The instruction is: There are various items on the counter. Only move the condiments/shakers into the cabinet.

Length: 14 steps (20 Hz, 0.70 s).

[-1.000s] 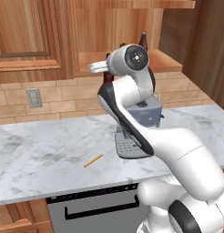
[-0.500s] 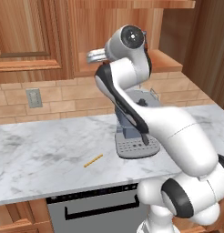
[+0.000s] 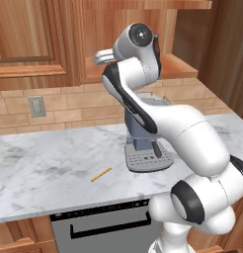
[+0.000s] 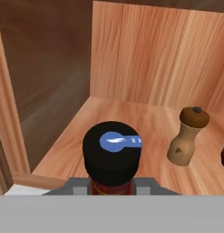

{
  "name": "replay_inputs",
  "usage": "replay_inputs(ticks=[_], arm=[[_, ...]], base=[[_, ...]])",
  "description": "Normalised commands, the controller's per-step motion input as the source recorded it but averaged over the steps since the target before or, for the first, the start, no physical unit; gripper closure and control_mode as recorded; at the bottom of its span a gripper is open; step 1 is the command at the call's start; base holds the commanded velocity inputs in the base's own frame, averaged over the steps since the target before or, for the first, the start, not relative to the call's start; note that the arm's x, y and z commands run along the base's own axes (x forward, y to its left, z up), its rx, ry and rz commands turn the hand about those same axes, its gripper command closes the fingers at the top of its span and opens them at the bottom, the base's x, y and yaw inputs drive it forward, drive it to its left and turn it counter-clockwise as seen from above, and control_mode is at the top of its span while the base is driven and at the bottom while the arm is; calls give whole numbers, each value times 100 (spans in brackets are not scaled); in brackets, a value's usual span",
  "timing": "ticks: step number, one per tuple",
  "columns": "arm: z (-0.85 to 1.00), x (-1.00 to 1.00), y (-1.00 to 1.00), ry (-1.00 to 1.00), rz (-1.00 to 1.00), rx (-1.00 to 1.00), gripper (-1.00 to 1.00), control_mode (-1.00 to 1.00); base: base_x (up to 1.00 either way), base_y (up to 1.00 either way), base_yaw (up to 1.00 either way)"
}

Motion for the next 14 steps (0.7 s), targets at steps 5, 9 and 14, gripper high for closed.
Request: replay_inputs(ticks=[5, 9, 14], arm=[[0, 31, 0, 0, 0, 0, 100, -100], [0, 56, 0, 0, 0, 0, 100, -100], [0, 55, 0, 3, 0, 0, 100, -100]], base=[[0, 0, 0], [0, 0, 0], [0, 0, 0]])
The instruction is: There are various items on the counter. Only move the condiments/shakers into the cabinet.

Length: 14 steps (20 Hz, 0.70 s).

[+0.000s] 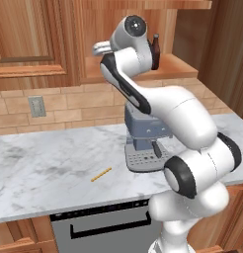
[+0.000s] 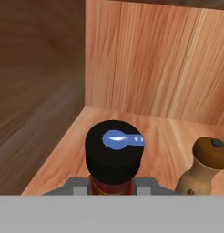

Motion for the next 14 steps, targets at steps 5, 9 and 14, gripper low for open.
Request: replay_inputs(ticks=[5, 9, 14], arm=[[0, 45, 0, 2, 0, 0, 100, -100], [-11, 25, 0, 0, 0, -1, 100, -100], [-26, 18, 0, 0, 0, -3, 100, -100]], base=[[0, 0, 0], [0, 0, 0], [0, 0, 0]])
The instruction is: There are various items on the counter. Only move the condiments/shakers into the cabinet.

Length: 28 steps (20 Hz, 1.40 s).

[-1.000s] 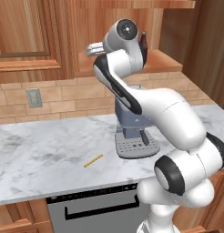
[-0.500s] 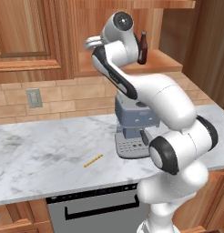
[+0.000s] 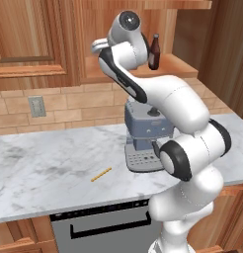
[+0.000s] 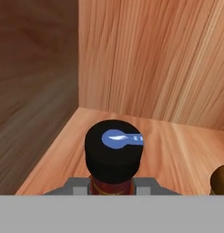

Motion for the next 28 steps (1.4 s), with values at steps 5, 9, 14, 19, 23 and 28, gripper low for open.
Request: replay_inputs(ticks=[5, 9, 14, 19, 23, 28], arm=[[-44, 19, 0, 0, 0, -7, 100, -100], [-26, 19, 0, 0, 0, -7, 100, -100], [-16, 15, 0, -1, 0, -6, -100, -100], [-20, 6, -1, -7, 0, -6, -100, -100], [-20, 7, -2, -7, 0, -5, -100, -100], [-23, 15, -7, -7, 0, -6, -100, -100]], base=[[0, 0, 0], [0, 0, 0], [0, 0, 0], [0, 0, 0], [0, 0, 0], [0, 0, 0]])
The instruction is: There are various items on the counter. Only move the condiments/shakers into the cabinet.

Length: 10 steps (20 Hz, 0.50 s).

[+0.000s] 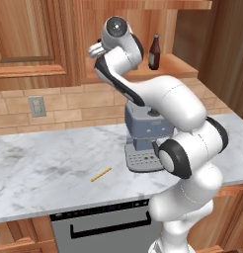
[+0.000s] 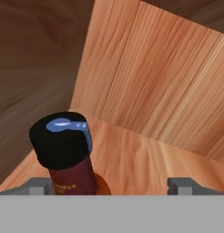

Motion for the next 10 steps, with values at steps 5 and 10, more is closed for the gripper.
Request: replay_inputs(ticks=[5, 10], arm=[[-28, 23, -20, -8, 1, -5, -100, -100], [-25, 20, -24, -7, 3, -3, -100, -100]], base=[[0, 0, 0], [0, 0, 0]])
